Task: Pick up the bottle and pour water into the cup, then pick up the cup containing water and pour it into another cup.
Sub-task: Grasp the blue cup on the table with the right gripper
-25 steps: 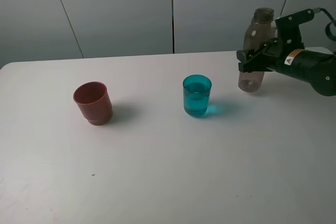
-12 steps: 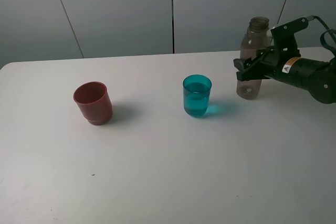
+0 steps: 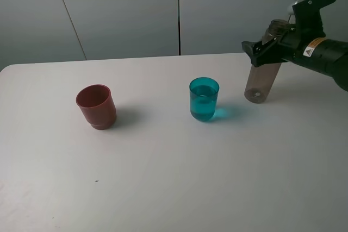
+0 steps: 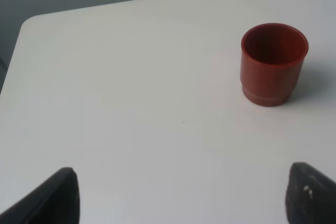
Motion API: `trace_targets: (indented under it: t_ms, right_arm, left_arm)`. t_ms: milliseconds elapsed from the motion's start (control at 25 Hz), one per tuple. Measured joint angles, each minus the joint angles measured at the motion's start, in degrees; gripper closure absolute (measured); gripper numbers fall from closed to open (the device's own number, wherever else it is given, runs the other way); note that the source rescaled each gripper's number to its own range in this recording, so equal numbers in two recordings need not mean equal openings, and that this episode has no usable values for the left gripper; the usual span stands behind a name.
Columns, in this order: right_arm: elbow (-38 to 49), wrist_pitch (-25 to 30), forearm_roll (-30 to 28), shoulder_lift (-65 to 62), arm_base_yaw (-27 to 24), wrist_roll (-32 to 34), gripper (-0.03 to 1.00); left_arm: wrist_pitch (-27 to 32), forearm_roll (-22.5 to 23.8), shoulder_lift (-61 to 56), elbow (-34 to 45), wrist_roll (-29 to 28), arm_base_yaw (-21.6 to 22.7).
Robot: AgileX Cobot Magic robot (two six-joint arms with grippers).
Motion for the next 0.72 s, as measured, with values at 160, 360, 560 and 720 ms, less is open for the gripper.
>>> trace_targets:
  t_ms: [160, 360, 560, 720]
  right_arm:
    - [0.1, 2.1, 0.0, -8.5, 0.0, -0.2, -0.03]
    - [0.1, 8.0, -3.2, -20.0, 0.1, 5.8, -0.03]
    - [0.1, 17.2, -13.1, -29.3, 4.2, 21.2, -0.03]
    - [2.0, 22.7, -13.8, -32.8, 10.6, 25.7, -0.03]
  left_arm:
    - [0.0, 0.0, 0.0, 0.0, 0.0, 0.0]
    - [0.0, 0.0, 0.0, 0.0, -0.1, 0.0]
    - [0.0, 0.0, 0.0, 0.0, -0.1, 0.0]
    - [0.0, 0.0, 0.0, 0.0, -0.1, 0.0]
